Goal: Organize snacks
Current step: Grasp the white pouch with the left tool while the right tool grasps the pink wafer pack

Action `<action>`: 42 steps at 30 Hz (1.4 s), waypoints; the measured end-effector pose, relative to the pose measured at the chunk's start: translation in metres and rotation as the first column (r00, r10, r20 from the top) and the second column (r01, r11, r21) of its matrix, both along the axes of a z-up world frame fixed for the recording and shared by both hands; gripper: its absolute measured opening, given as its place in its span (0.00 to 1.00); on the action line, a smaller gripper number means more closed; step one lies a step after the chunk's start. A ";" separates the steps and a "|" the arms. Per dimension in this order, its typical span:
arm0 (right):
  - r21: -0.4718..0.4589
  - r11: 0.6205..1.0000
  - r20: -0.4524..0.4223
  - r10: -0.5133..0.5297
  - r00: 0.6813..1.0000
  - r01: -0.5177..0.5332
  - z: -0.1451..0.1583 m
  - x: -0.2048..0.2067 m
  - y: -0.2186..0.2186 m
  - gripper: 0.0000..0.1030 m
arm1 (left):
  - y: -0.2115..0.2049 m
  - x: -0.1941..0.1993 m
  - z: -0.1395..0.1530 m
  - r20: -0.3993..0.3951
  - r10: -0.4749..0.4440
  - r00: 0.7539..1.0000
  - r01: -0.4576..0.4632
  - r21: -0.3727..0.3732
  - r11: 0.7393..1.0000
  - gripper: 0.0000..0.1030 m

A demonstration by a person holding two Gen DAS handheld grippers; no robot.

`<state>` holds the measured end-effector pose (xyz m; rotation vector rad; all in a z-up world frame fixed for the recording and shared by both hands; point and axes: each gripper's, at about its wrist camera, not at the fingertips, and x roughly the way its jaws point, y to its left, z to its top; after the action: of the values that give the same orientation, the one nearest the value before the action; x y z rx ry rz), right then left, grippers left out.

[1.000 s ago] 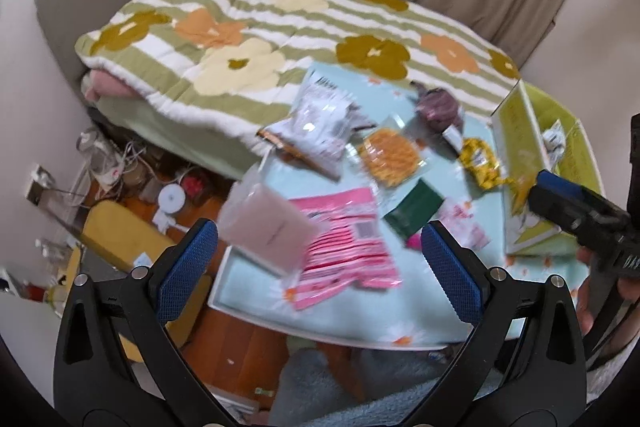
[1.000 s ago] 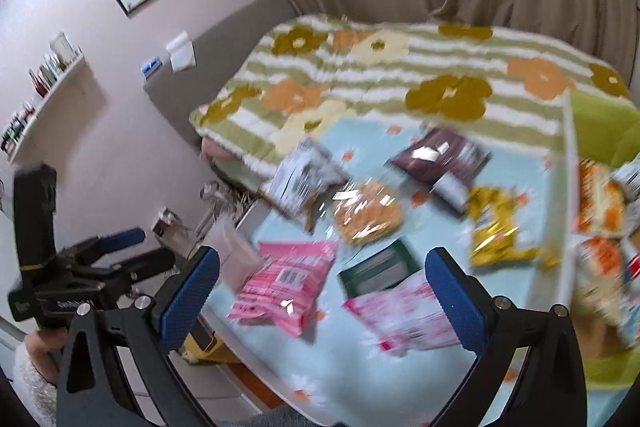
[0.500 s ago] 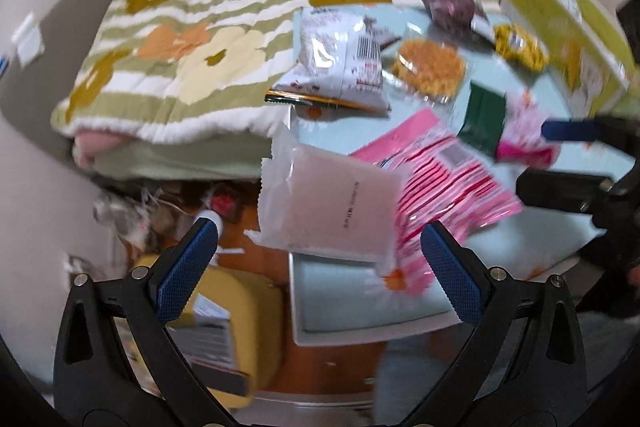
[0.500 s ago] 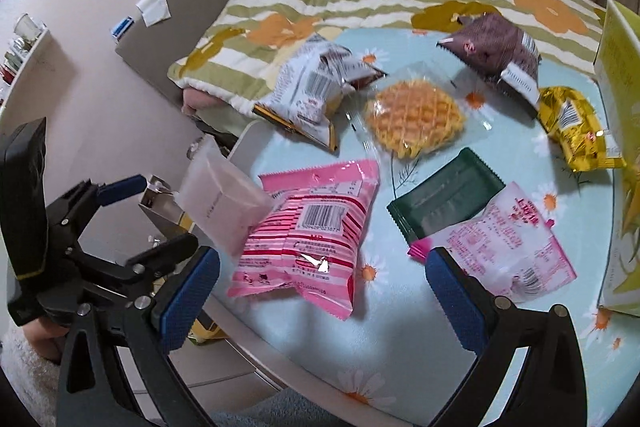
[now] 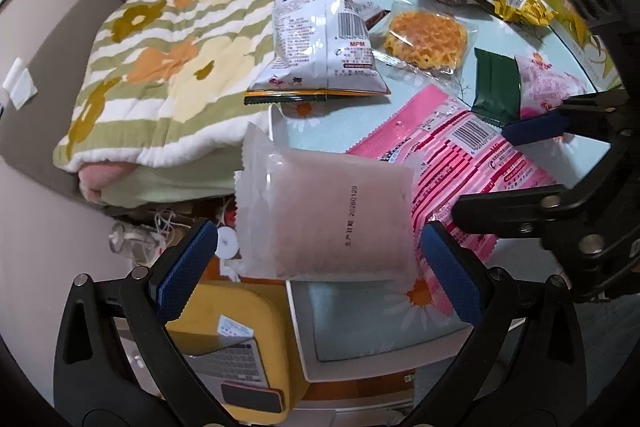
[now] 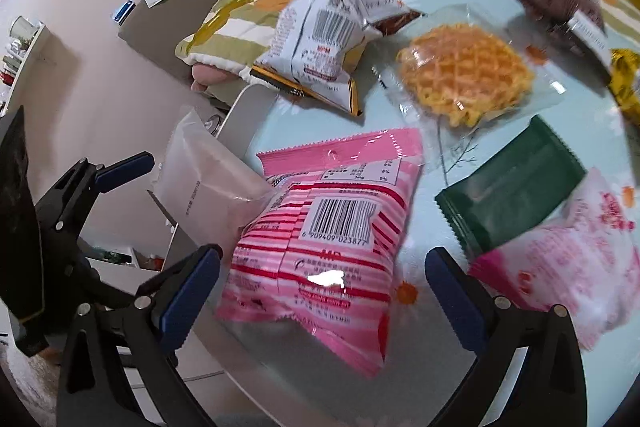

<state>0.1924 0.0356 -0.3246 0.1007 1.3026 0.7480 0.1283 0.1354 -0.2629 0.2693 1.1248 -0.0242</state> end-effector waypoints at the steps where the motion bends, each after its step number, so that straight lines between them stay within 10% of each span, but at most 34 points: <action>1: 0.001 1.000 -0.006 0.005 1.000 -0.005 -0.002 0.000 0.001 0.96 | -0.001 0.000 -0.001 -0.002 -0.004 1.000 0.004 0.006 1.000 0.98; 11: 0.036 0.998 0.001 0.050 0.999 -0.050 0.000 -0.002 0.004 0.61 | -0.005 0.009 -0.015 -0.015 -0.016 1.000 0.017 0.057 0.998 0.98; 19: 0.042 0.998 0.025 0.053 0.998 -0.054 0.006 -0.003 0.003 0.53 | -0.007 0.012 -0.019 -0.015 -0.030 0.999 0.031 0.075 0.997 0.97; 28: 0.054 0.998 0.023 0.036 0.999 -0.037 0.008 -0.003 -0.001 0.50 | -0.012 0.010 -0.018 -0.020 -0.057 0.998 0.059 0.063 0.996 0.72; 42: 0.070 0.997 0.050 0.005 0.999 -0.008 0.029 -0.010 -0.016 0.49 | -0.002 -0.004 0.009 -0.008 0.004 1.000 -0.004 -0.067 0.998 0.70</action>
<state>0.1828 0.0199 -0.2961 0.1340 1.2303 0.7977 0.1246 0.1331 -0.2535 0.2075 1.1300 -0.0590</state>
